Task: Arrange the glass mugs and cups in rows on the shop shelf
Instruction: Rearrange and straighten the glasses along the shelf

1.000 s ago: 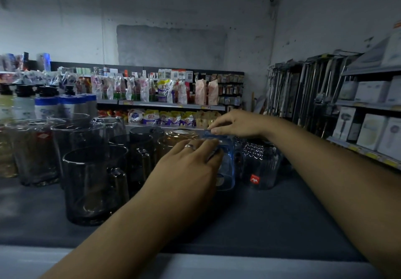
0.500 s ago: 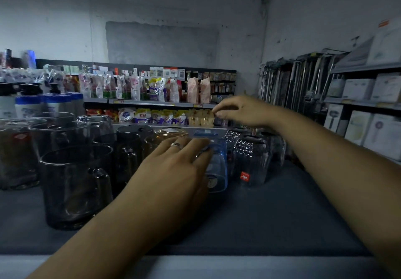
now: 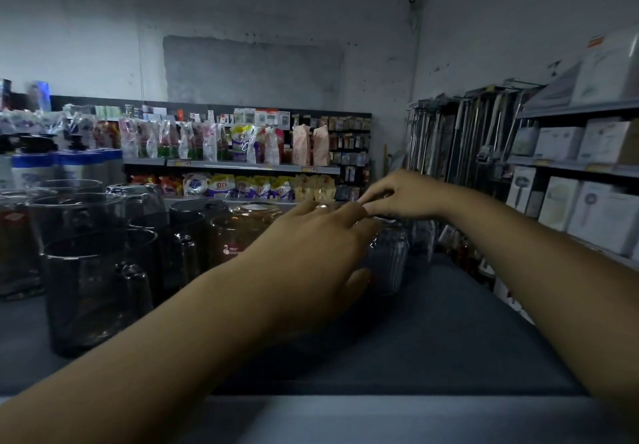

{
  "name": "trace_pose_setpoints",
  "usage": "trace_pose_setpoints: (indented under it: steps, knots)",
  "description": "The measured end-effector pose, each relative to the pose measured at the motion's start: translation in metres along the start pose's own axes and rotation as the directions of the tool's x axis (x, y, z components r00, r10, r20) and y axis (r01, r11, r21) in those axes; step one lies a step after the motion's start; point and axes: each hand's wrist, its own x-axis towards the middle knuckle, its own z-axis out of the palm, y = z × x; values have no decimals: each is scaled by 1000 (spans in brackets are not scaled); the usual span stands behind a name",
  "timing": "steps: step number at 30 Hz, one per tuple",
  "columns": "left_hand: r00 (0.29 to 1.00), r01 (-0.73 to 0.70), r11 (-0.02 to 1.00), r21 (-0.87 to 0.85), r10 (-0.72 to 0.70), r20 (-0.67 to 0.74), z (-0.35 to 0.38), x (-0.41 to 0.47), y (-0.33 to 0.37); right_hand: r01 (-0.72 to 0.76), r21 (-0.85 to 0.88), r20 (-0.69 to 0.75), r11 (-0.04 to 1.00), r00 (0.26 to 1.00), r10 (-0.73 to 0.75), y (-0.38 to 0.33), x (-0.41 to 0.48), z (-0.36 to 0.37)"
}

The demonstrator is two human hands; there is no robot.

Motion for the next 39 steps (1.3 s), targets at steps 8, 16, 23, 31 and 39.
trace_pose_setpoints:
  steps: [8,16,23,31,39]
  knots:
    - [997,-2,1000,-15,3,82,13,22,5,37,73,-63,997,997,-32,7,-3,4]
    - [999,41,998,-56,-41,-7,15,17,7,52,95,-66,994,997,-46,8,-5,5]
    - [984,172,982,-77,-167,66,10,2,-12,53,-13,-58,998,997,-54,-1,-14,2]
    - [962,270,963,-19,-269,50,5,-13,-31,179,-12,-17,984,984,-180,-49,-18,3]
    - [954,297,954,-42,-295,55,9,-14,-36,137,-57,45,989,990,-135,-57,-11,20]
